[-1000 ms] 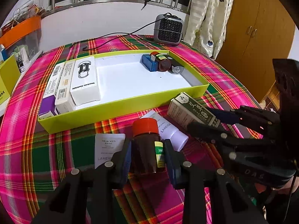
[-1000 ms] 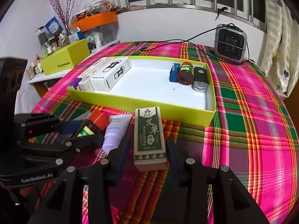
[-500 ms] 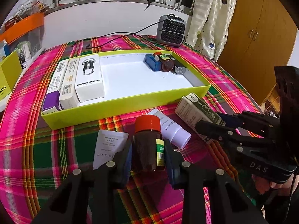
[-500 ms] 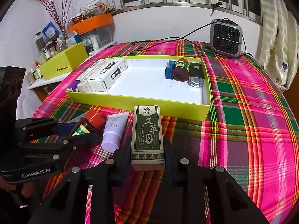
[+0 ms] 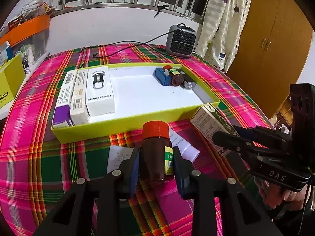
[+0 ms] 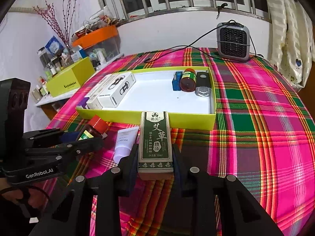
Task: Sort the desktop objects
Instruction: 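Grasp the green herbal box with the right gripper while the left grasps the brown bottle, then carry the green box into the tray with the right gripper while the left lifts the brown bottle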
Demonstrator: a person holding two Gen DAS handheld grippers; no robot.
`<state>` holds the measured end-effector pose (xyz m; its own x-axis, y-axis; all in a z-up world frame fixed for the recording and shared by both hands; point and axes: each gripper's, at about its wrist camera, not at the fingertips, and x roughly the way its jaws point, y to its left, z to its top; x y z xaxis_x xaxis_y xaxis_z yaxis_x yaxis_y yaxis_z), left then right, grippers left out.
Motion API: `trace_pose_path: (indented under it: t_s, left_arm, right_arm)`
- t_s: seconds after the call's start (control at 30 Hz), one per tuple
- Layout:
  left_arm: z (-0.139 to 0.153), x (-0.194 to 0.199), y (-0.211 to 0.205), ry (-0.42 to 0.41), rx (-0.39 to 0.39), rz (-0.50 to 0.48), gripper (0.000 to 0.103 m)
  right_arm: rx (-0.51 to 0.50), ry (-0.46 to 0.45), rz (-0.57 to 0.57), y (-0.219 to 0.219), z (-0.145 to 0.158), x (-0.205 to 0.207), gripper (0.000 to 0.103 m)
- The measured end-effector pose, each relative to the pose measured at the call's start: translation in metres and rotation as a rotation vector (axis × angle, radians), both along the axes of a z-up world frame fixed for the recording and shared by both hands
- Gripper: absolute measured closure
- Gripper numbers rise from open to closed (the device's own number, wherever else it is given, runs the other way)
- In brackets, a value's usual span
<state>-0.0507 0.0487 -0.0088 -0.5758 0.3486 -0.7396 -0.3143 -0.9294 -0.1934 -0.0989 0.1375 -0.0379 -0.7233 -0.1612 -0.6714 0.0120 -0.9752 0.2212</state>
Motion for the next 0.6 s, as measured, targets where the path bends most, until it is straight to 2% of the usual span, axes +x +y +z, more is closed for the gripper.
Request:
trace_pose_path:
  t_s: [0.3,0.6]
  left_arm:
    - [0.015,-0.009,-0.009,0.04,0.024,0.016,0.071]
    - [0.026,-0.021,-0.01,0.072,0.025,0.028,0.071]
  right_arm:
    - [-0.049,0.029,-0.008,0.003,0.009,-0.002,0.071]
    - [-0.056,0.041,0.003,-0.004,0.016,-0.011,0.071]
